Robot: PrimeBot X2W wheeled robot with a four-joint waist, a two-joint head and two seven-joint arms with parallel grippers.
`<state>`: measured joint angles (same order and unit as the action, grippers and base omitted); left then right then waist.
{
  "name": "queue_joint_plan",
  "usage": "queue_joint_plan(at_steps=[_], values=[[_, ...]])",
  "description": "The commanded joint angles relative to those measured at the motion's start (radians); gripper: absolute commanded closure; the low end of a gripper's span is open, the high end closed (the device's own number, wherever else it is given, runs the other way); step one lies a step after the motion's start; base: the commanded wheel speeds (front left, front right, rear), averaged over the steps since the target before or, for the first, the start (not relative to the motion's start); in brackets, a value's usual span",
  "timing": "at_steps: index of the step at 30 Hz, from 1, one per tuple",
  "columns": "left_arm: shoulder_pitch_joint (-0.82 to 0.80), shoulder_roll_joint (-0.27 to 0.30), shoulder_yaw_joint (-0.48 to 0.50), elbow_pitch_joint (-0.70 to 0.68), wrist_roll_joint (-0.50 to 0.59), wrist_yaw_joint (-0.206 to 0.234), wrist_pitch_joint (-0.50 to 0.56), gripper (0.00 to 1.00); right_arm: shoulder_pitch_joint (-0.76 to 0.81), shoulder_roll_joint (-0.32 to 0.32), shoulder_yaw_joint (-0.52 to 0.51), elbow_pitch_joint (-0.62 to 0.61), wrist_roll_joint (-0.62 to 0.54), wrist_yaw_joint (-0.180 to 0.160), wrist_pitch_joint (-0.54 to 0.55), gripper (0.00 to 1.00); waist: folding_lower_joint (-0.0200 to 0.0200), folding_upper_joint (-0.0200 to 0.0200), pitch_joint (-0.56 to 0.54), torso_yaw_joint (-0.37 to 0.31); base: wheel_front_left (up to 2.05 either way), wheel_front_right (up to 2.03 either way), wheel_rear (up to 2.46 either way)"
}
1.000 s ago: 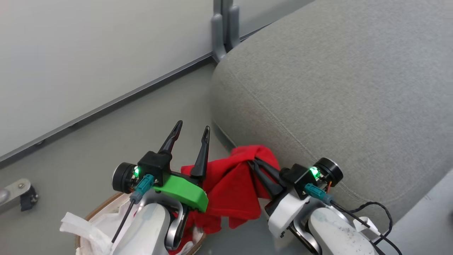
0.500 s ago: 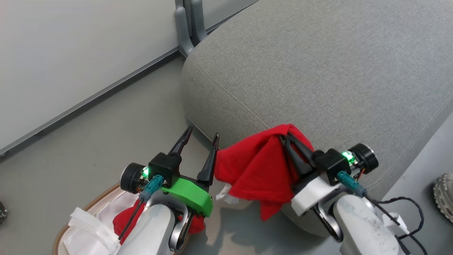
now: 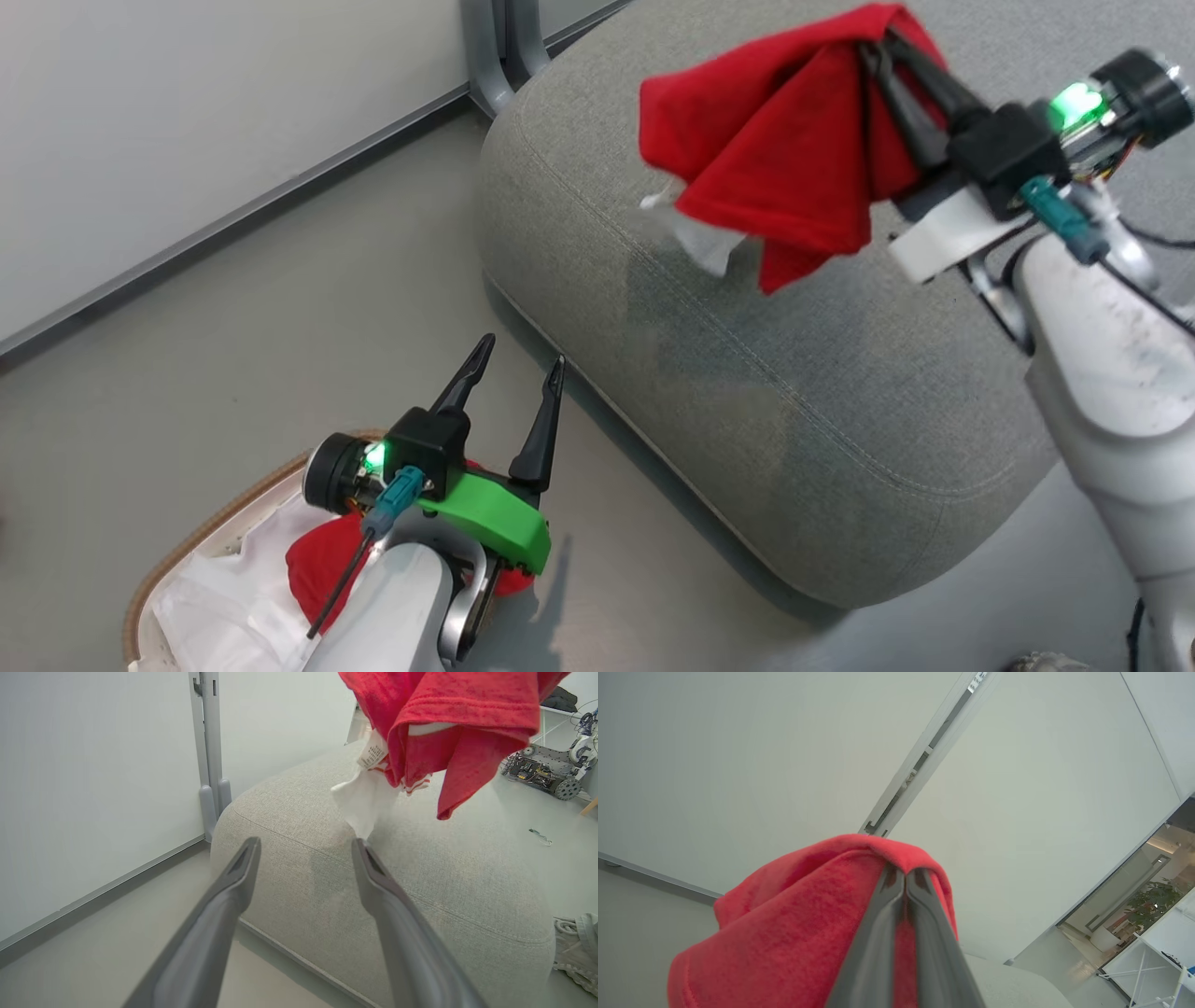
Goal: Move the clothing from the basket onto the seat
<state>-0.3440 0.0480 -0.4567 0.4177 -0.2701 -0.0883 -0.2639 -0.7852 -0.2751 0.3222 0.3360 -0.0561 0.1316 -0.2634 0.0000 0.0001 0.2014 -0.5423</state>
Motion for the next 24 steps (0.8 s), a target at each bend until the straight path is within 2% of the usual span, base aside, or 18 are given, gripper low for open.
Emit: queue_joint_plan(at_steps=[1, 9, 15, 24], values=[[0.003, 0.005, 0.001, -0.001, 0.011, -0.008, -0.001, 0.00, -0.046, -0.032, -0.013, 0.015, -0.018, -0.002, -0.002, 1.00, 0.0000, -0.0001, 0.033, 0.024, 0.00, 0.00, 0.00], [-0.038, 0.006, -0.002, -0.001, 0.052, -0.032, -0.001, 0.00, -0.211, -0.137, -0.105, 0.145, -0.090, -0.002, -0.002, 1.00, 0.0000, -0.0001, 0.123, 0.103, 0.00, 0.00, 0.00], [-0.076, 0.014, -0.003, -0.011, 0.077, -0.040, -0.001, 0.00, -0.298, -0.206, -0.138, 0.237, -0.130, -0.002, -0.002, 1.00, 0.0000, -0.0001, 0.214, 0.156, 0.00, 0.00, 0.00], [-0.144, 0.037, -0.020, -0.022, 0.096, -0.043, -0.001, 0.00, -0.383, -0.261, -0.208, 0.327, -0.183, -0.002, -0.002, 1.00, 0.0000, -0.0001, 0.358, 0.225, 0.00, 0.00, 0.00]])
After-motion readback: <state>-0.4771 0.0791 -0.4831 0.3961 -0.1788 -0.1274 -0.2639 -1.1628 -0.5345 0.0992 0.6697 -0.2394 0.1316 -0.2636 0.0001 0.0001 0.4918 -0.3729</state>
